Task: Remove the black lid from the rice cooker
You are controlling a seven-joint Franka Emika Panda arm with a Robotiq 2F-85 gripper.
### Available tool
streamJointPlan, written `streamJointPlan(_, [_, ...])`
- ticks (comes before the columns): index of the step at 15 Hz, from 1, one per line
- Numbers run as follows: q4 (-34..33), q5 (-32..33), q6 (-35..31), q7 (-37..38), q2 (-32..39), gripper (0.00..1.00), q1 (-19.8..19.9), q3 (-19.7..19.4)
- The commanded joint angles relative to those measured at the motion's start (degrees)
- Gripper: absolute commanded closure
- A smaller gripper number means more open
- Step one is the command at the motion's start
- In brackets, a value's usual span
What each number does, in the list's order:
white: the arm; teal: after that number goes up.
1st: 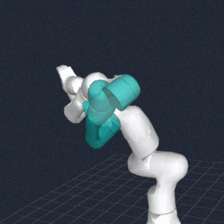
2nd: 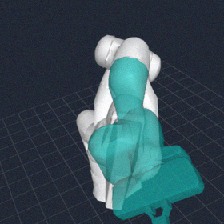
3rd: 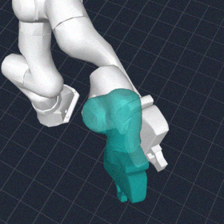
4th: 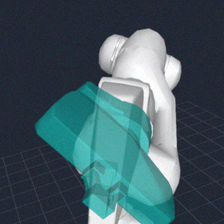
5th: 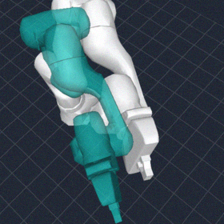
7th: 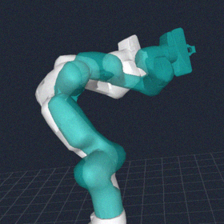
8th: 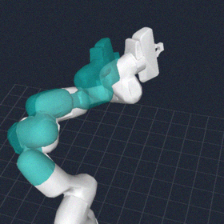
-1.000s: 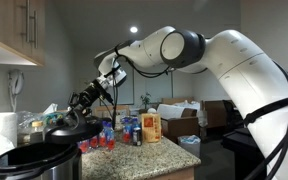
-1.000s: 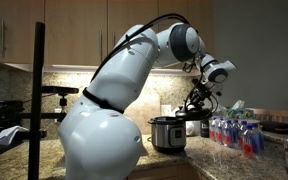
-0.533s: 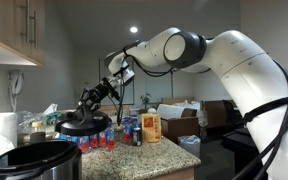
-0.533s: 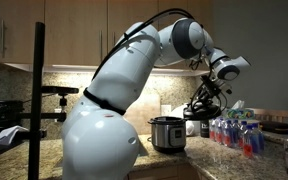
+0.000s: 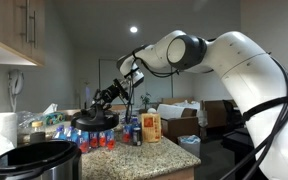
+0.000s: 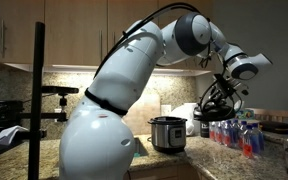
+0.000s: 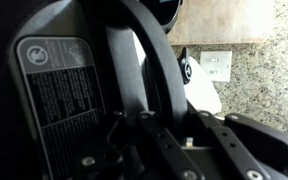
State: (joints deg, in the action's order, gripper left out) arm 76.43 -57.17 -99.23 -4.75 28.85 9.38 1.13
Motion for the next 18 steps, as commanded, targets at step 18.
streamJointPlan(18, [27.74, -8.13, -3.81, -8.24, -13.64, 0.95, 4.33, -9.55])
